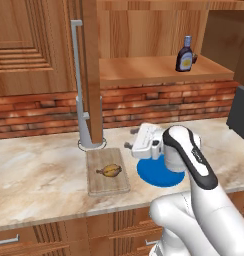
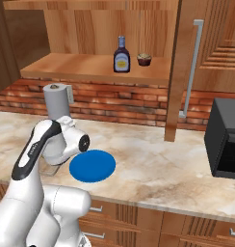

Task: Pick the chicken drumstick from the plate and place it on the cutting board. Then pick the condiment bottle from the cabinet and place it next to the cutting board.

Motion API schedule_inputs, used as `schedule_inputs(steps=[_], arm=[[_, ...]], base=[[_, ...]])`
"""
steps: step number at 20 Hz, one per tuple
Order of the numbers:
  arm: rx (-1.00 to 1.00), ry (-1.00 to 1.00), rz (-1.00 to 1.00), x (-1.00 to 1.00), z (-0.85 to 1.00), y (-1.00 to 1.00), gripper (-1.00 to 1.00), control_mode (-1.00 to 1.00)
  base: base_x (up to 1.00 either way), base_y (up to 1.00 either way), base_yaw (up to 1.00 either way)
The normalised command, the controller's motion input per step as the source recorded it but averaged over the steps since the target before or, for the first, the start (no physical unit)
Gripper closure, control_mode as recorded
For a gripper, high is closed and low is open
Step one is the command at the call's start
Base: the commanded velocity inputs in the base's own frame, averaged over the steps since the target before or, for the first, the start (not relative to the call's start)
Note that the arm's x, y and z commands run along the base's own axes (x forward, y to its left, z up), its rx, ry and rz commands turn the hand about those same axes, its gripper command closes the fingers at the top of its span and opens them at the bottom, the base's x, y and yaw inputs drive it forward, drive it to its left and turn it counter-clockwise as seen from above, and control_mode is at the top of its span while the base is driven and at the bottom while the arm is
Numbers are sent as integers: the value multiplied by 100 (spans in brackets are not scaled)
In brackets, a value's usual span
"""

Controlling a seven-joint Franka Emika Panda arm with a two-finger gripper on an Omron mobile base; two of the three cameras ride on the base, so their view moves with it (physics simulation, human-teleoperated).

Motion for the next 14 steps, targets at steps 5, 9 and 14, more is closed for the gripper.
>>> schedule_inputs(steps=[5, 9, 14], arm=[[3, 1, -12, 0, 29, -8, -100, -100], [0, 0, -9, 0, 26, -7, -100, -100], [1, 0, -6, 0, 27, -7, -100, -100]], base=[[0, 0, 0], [0, 0, 0], [0, 0, 0]])
